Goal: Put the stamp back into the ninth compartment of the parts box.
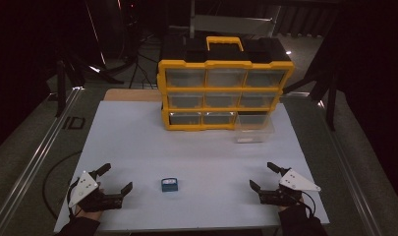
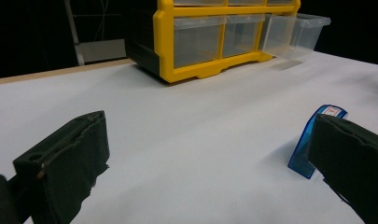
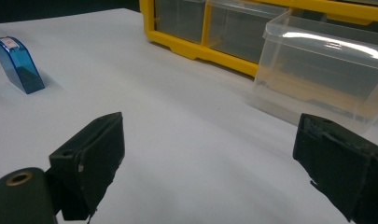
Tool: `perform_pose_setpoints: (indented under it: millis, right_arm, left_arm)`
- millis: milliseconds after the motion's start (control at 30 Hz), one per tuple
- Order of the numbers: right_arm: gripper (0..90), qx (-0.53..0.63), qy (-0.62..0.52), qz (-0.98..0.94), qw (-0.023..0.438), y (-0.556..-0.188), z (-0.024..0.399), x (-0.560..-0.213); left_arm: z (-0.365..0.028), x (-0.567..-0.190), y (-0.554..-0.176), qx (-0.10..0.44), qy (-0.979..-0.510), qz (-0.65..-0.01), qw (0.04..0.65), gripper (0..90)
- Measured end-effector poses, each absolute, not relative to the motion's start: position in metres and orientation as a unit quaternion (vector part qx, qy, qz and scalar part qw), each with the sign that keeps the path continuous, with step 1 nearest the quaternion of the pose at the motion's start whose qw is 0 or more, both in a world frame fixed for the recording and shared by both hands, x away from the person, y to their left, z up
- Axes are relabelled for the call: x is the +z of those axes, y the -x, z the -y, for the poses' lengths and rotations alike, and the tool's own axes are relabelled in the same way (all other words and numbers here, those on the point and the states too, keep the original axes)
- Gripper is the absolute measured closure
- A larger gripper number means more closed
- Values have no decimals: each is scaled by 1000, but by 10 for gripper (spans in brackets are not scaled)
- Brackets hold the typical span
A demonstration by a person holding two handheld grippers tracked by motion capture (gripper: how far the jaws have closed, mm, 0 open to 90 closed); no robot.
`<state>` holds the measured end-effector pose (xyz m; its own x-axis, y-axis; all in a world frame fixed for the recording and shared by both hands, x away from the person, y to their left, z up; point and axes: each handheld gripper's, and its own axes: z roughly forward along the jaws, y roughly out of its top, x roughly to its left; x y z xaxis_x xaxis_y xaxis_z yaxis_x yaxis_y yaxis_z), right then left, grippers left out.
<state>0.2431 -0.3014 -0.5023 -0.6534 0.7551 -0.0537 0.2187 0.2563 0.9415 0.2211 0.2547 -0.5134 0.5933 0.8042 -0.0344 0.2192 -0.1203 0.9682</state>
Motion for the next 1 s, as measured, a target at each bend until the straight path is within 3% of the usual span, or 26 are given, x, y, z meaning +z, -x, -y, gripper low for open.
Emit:
perform_pose_setpoints:
  millis: [1000]
  right_arm:
    - [91,512,-325,-752,259,-244,298,-501]
  left_arm:
    - [-255,-512,-222,263,-697,-369,556,0]
